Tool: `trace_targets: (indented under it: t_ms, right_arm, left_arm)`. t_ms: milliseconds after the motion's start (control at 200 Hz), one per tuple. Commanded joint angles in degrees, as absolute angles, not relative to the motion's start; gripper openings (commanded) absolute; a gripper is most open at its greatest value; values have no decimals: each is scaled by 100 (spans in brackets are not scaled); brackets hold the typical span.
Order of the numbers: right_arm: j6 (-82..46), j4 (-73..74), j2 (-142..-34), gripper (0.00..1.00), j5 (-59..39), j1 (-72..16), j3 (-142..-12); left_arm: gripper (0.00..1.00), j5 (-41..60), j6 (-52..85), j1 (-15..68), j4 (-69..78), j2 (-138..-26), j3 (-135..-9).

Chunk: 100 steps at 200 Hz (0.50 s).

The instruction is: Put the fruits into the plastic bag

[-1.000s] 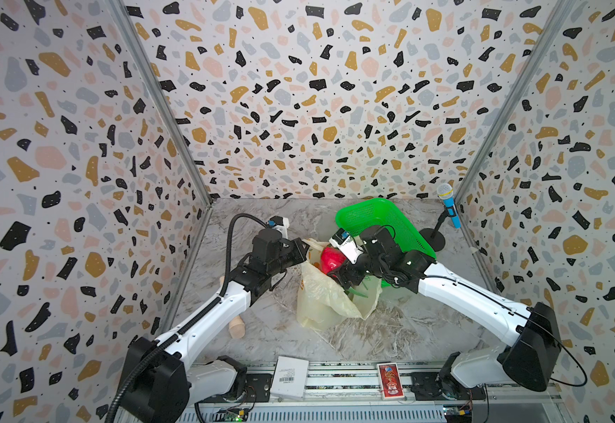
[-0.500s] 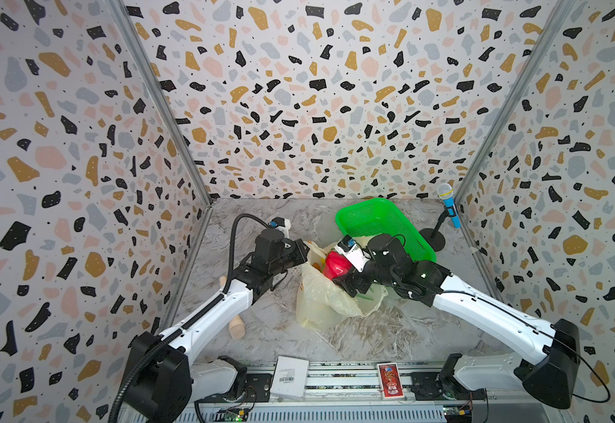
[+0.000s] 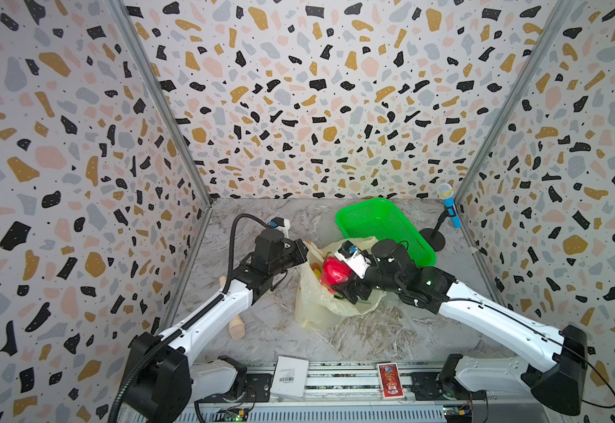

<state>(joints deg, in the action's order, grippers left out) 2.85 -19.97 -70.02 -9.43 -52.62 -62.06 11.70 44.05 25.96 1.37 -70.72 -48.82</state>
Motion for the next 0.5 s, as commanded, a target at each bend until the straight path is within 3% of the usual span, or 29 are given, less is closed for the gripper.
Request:
trace_targets:
  t_ms: [0,255,496]
  right_arm:
    - [264,-1819,-6848,39,-1113,-5434,-6168]
    - [244,-1676,-6581,37,-921,-5195,-6317]
    - [-146,-1224,-6381,36,-2445,-3734,-6594]
  left_arm:
    - [0,1177,4276,2610,246,-7004,-5101]
    - [0,1178,4228,2613,185,-6936,-5049]
    - [0,1178,4251,2610,168,-6823,-4951]
